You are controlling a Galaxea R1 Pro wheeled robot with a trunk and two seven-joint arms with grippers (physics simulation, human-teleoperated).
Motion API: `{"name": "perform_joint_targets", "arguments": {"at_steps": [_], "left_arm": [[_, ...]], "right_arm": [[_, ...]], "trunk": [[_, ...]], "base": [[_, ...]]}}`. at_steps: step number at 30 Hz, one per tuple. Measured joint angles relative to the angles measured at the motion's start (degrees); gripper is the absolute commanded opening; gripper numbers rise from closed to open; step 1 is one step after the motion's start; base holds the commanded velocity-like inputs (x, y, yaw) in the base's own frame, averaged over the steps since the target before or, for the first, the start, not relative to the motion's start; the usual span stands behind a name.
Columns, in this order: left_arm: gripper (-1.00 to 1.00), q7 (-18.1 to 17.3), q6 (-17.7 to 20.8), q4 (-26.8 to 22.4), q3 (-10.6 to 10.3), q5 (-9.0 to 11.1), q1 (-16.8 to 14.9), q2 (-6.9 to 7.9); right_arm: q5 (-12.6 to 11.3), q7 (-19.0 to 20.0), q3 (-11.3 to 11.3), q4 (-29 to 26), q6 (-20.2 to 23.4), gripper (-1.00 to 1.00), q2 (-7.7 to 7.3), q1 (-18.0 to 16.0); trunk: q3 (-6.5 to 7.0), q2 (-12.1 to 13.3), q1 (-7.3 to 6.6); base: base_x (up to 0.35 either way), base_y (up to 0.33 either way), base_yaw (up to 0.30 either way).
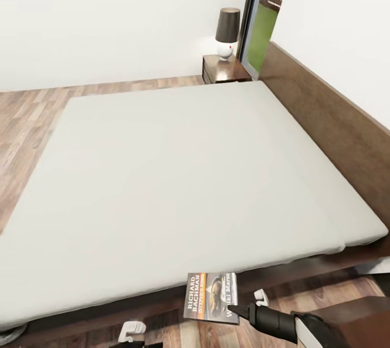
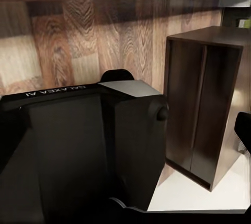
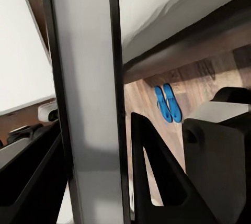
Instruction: In the bedroom, move the book from the bed onto either nightstand, and place the two sandals side by side next to the bed.
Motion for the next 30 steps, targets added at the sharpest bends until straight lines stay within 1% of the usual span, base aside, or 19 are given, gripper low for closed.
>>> {"name": "perform_joint_targets", "arguments": {"at_steps": [2, 5, 9, 12, 15, 16, 17, 20, 25, 28, 29, 30], "left_arm": [[1.0, 0.0, 0.0, 0.0, -0.1, 0.0, 0.0, 0.0], [1.0, 0.0, 0.1, 0.0, -0.1, 0.0, 0.0, 0.0], [1.0, 0.0, 0.1, 0.0, -0.2, 0.0, 0.0, 0.0], [1.0, 0.0, 0.1, 0.0, -0.2, 0.0, 0.0, 0.0], [1.0, 0.0, 0.1, 0.0, -0.2, 0.0, 0.0, 0.0], [1.0, 0.0, 0.1, 0.0, -0.2, 0.0, 0.0, 0.0], [1.0, 0.0, 0.1, 0.0, -0.2, 0.0, 0.0, 0.0], [1.0, 0.0, 0.1, 0.0, -0.2, 0.0, 0.0, 0.0], [1.0, 0.0, 0.1, 0.0, -0.2, 0.0, 0.0, 0.0], [1.0, 0.1, 0.1, 0.0, -0.2, 0.0, 0.0, 0.17], [1.0, 0.1, 0.1, 0.0, -0.2, 0.0, 0.0, 0.22], [1.0, 0.1, 0.1, 0.0, -0.2, 0.0, 0.0, 0.3]], "right_arm": [[0.0, 0.0, 0.0, -0.1, 0.0, -1.0, -0.51, 0.0], [-0.1, 0.7, 0.0, -0.1, 0.1, -1.0, -0.74, 0.0], [-0.1, 4.9, 0.0, -0.1, 0.1, -1.0, -0.83, 0.0], [-0.1, 6.3, 0.0, -0.1, 0.0, -1.0, -0.91, 0.0], [-0.1, 6.6, -0.1, -0.1, 0.0, -1.0, -1.18, 0.0], [-0.1, 6.7, -0.1, -0.2, 0.0, -1.0, -1.57, 0.0], [-0.1, 6.7, -0.2, -0.2, 0.0, -1.0, -2.29, 0.0], [-0.2, 6.8, -0.4, -0.4, 0.3, -1.0, -2.97, 0.0], [-0.3, 6.8, -0.8, -1.1, 0.6, -1.0, -3.31, 0.0], [-0.3, 6.8, -1.1, -2.5, 0.7, -1.0, -3.52, -0.1], [-0.2, 6.8, -1.1, -2.8, 0.7, -1.0, -3.74, -0.1], [-0.2, 6.8, -1.2, -3.2, 0.6, -1.0, -4.51, -0.1]], "trunk": [[0.36, 0.8, -0.44], [0.9, 2.0, -1.1], [1.62, 3.6, -1.98], [2.16, 4.8, -2.64], [2.7, 6.0, -3.3], [2.88, 6.4, -3.52], [3.06, 6.8, -3.74], [3.6, 8.0, -4.4], [4.5, 10.0, -5.5], [5.04, 11.2, -6.16], [5.21, 11.6, -6.38], [5.39, 12.0, -6.6]], "base": [[0.0, 0.0, 0.291], [0.0, 0.0, 0.292], [0.0, 0.0, 0.291], [0.0, 0.0, 0.291], [0.0, 0.0, 0.291], [0.0, 0.0, 0.291], [0.0, 0.0, 0.291], [0.0, 0.0, 0.291], [0.0, 0.0, 0.291], [0.0, 0.0, 0.291], [0.0, 0.0, 0.291], [0.0, 0.0, 0.291]]}}
